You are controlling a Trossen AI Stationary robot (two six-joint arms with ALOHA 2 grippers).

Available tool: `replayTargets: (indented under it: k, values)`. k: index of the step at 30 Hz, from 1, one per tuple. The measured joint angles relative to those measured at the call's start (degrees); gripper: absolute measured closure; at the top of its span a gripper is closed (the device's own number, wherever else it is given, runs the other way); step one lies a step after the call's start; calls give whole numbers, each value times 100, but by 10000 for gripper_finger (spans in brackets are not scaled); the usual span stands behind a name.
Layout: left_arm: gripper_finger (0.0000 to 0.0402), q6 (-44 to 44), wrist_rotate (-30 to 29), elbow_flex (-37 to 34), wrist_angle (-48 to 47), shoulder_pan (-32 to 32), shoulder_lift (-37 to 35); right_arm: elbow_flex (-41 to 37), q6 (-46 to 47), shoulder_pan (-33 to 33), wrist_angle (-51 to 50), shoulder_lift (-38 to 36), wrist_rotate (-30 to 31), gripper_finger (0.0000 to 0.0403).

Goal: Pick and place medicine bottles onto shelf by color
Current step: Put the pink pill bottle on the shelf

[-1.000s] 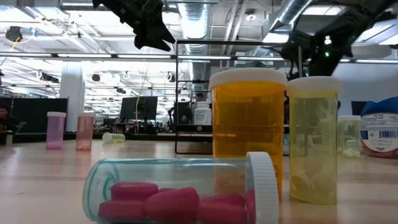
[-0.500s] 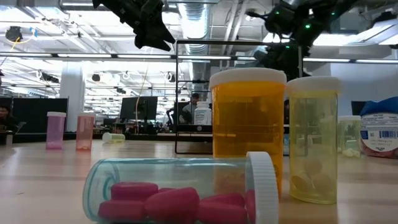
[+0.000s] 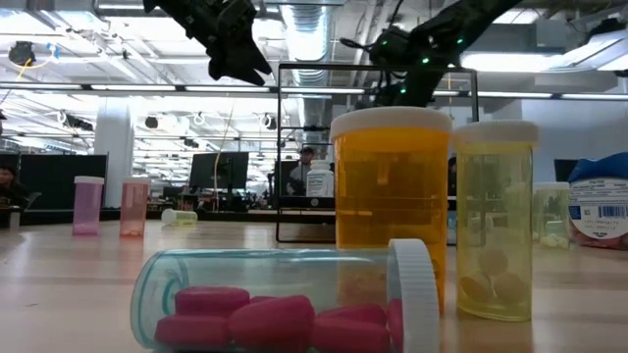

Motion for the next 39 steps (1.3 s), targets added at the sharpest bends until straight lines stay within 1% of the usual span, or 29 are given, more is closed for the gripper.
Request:
replayTargets:
  k: [7, 10, 17, 21, 31, 39]
  values:
    - [178, -13, 56, 0, -33, -2, 0, 448, -179, -63, 356, 664, -256, 260]
    - [178, -43, 185, 0, -122, -12, 0, 630, -239, -79, 338, 928, -319, 258]
    - [178, -106, 172, 0, -289, -107, 1, 1003, -453, -148, 338, 1358, -452, 261]
    - [178, -129, 166, 0, -293, -142, 0, 1127, -498, -171, 350, 1451, -490, 257]
    - [178, -140, 160, 0, -291, -146, 1, 1144, -652, -188, 387, 1448, -580, 245]
    - [178, -142, 146, 0, -298, -146, 2, 1144, -751, -205, 391, 1446, -580, 219]
